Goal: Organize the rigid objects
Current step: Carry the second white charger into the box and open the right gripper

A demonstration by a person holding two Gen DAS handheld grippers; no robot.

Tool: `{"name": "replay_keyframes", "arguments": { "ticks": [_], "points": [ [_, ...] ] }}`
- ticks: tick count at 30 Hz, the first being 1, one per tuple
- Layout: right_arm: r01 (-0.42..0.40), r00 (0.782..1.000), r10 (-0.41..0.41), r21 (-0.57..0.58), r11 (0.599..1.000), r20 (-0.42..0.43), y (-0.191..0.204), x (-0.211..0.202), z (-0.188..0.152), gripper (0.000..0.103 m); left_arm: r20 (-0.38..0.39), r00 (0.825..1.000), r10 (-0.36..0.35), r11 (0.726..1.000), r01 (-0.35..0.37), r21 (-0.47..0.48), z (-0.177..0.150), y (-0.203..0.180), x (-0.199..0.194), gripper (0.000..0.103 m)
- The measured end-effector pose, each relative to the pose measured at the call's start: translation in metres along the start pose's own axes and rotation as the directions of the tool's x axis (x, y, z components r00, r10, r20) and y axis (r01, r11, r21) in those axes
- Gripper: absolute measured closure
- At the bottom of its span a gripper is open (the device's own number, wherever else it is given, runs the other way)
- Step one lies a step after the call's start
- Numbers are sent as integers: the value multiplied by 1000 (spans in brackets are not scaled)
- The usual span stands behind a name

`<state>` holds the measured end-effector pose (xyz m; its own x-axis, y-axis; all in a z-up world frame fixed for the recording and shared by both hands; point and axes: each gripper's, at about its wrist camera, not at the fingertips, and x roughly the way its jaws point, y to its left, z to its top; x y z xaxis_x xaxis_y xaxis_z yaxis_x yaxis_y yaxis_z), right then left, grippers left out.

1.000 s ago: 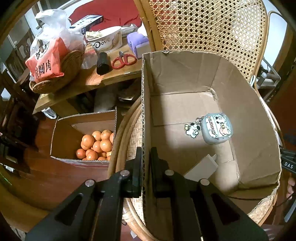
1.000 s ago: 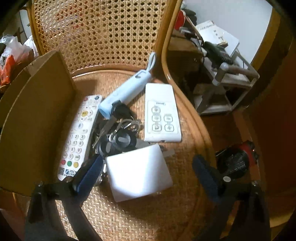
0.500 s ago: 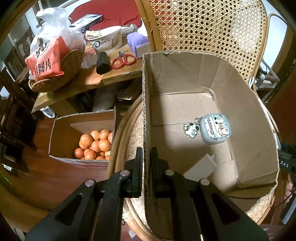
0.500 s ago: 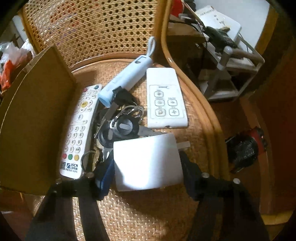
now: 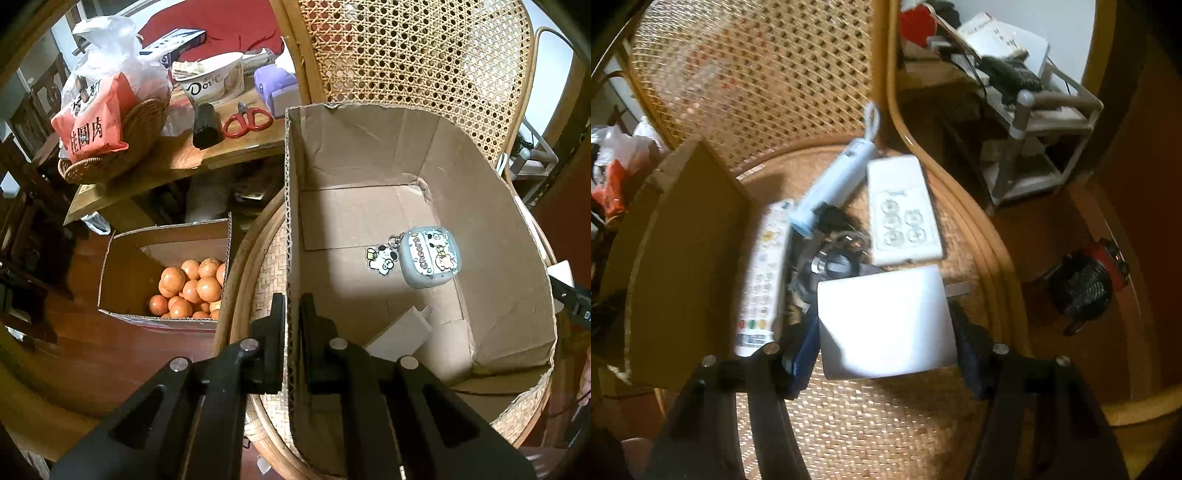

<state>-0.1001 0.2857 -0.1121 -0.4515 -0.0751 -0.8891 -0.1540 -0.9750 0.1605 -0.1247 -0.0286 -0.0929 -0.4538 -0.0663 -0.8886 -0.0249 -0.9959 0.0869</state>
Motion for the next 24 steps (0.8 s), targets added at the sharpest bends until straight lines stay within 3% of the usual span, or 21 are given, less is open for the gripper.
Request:
{"name": "replay_keyframes", "arguments": {
  "ticks": [6,11,20,24],
  "points": [
    [-64,992,67,-32,997,111,21,-27,4,34,0,1000,0,1000,0,2,0,0,-1,96],
    [-86,968,109,-111,990,225,49,-52,8,34,5,1000,7,1000,-7,5,1,-1,-1,96],
    [-170,928,223,-194,966,297,99,-66,22,34,3,1000,1,1000,-1,8,3,0,-1,96],
    [-173,923,239,-231,957,301,123,-64,25,34,0,1000,-13,1000,13,3,3,3,0,96]
  ]
}}
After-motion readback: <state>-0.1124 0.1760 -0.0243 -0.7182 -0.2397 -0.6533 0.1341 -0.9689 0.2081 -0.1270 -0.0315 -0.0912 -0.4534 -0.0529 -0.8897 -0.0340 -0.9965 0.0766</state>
